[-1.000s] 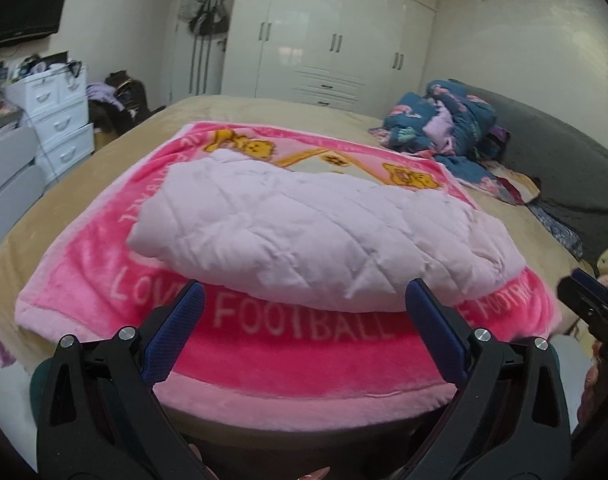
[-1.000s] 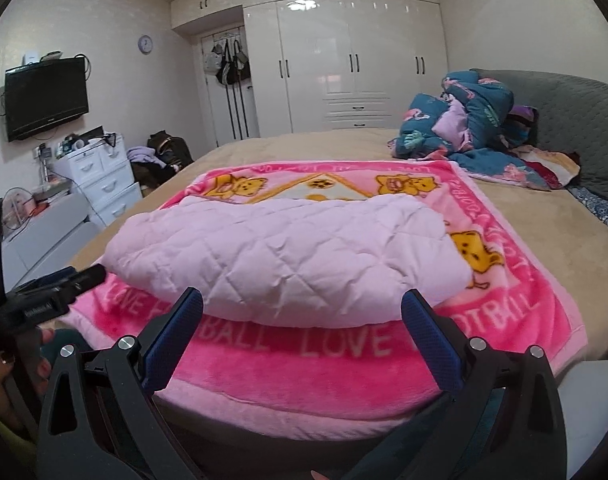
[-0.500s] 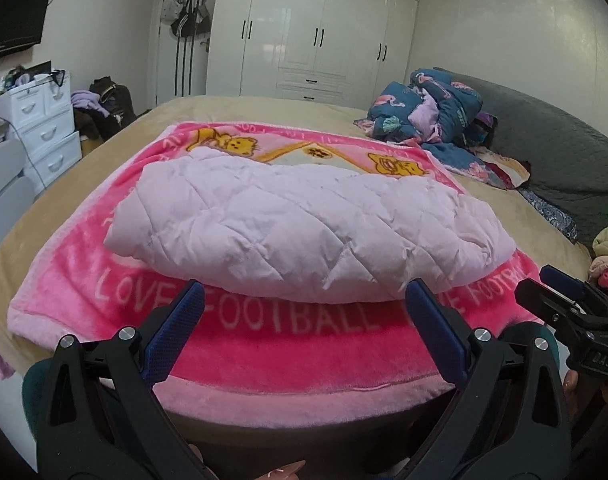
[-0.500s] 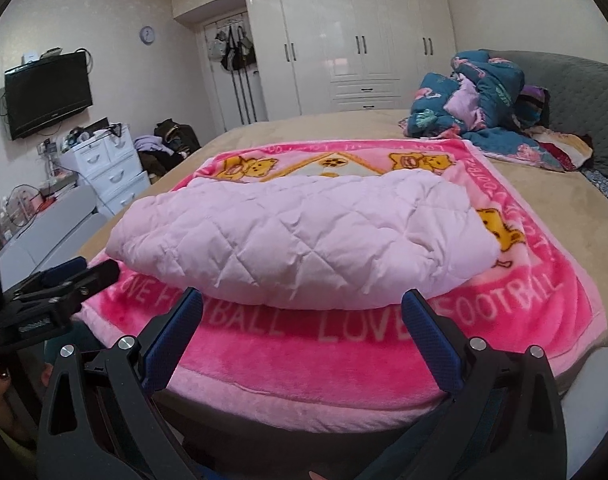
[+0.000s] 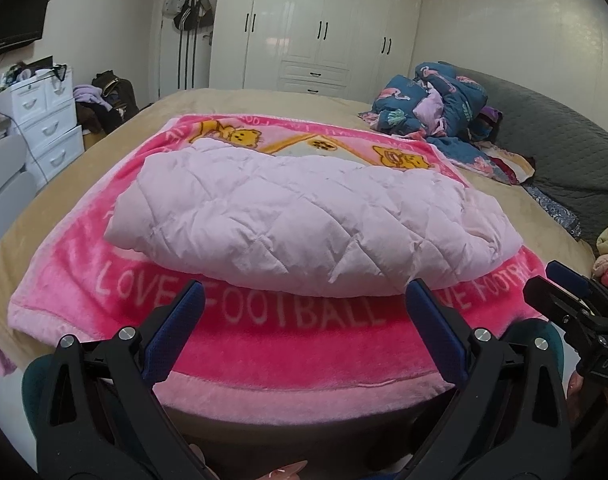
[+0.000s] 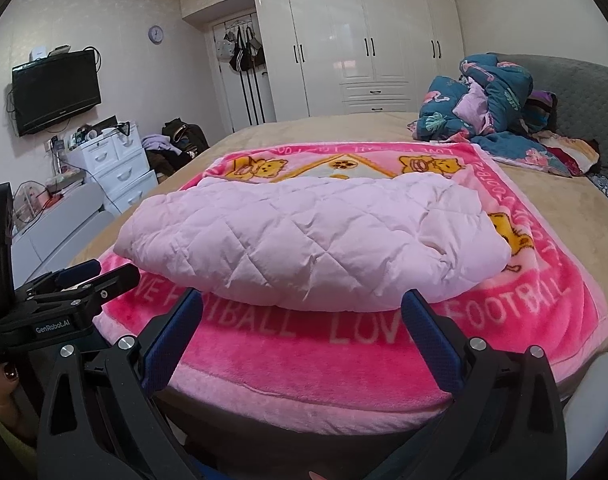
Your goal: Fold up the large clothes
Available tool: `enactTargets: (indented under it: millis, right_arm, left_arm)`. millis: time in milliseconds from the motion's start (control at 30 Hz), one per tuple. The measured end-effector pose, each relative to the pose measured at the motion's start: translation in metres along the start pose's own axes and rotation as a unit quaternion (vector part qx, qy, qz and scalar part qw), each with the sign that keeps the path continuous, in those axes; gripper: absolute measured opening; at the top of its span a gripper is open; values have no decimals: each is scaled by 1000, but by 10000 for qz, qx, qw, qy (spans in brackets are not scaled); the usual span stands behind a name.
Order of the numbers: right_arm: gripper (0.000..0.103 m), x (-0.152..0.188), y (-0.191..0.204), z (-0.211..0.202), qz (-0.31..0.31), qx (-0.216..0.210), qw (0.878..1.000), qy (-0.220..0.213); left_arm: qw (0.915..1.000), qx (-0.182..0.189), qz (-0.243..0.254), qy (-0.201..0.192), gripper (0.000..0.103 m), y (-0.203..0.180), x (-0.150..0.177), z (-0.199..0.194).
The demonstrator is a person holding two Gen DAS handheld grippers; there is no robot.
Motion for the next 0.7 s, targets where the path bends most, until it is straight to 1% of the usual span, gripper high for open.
enactTargets:
  millis: [700]
  right_arm:
    - [99, 1, -1, 0, -14, 2, 10000, 24]
  left_arm:
    - [9999, -101, 21, 19, 94, 1, 0, -4]
Point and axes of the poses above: each gripper's, at about its wrist camera, not at the fingertips, and z roughly the way its jaws point, y to its left, x to its underside, the point moved 3 cm from there along z, roughly the way its jaws point, and after that the axes turned 13 degrees about x, right-handed, at the moved point
